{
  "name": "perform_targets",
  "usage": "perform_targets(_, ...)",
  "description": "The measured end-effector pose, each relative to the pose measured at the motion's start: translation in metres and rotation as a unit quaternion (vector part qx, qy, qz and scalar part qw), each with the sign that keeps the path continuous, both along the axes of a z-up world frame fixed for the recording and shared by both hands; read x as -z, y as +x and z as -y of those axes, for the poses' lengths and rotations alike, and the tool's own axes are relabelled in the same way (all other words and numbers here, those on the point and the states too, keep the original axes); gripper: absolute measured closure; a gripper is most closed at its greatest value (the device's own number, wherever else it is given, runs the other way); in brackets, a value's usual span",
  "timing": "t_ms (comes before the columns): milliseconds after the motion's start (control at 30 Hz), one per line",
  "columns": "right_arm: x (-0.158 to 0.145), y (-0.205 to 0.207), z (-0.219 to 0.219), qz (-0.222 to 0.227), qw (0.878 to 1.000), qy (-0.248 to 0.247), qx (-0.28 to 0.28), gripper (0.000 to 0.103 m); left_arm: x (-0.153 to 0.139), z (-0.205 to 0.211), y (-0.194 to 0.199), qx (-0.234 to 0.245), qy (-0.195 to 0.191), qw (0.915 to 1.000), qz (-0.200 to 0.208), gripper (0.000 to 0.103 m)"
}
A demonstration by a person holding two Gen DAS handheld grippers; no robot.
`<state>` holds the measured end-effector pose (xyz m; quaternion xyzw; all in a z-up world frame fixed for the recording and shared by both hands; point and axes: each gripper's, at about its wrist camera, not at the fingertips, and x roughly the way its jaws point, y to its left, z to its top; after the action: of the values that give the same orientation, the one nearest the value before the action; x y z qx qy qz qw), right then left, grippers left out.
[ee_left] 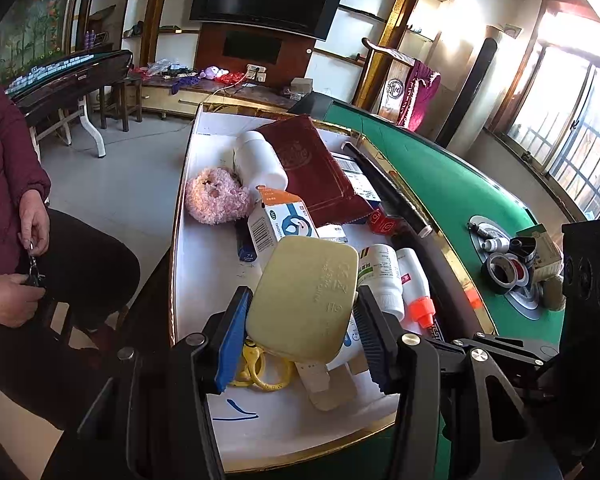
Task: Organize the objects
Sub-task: 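Open the right gripper to drop the spray bottle while the left releases the keychain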
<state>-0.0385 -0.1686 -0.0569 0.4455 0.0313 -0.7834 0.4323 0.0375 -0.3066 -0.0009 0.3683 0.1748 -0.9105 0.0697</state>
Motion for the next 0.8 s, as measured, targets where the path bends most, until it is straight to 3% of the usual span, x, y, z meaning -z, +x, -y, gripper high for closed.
perform_targets(500, -0.0013, 0.0041, 0.0022, -0.014, 1.000, 0.005, -0.006, 0.092, -0.0014, 0.0033, 0.0037, 0.000, 0.002, 1.0000, -0.006, 0.057)
perform_targets(700, -0.0028, 0.0054, 0.0008, -0.018, 1.000, 0.007, -0.007, 0.089, -0.0067, 0.0041, 0.0065, 0.006, 0.008, 0.9997, -0.022, 0.055)
perform_targets(800, -0.0046, 0.0056, -0.0019, -0.018, 1.000, 0.004, -0.004, 0.083, -0.0090, 0.0009, 0.0072, 0.009, 0.004, 0.9996, -0.026, 0.050)
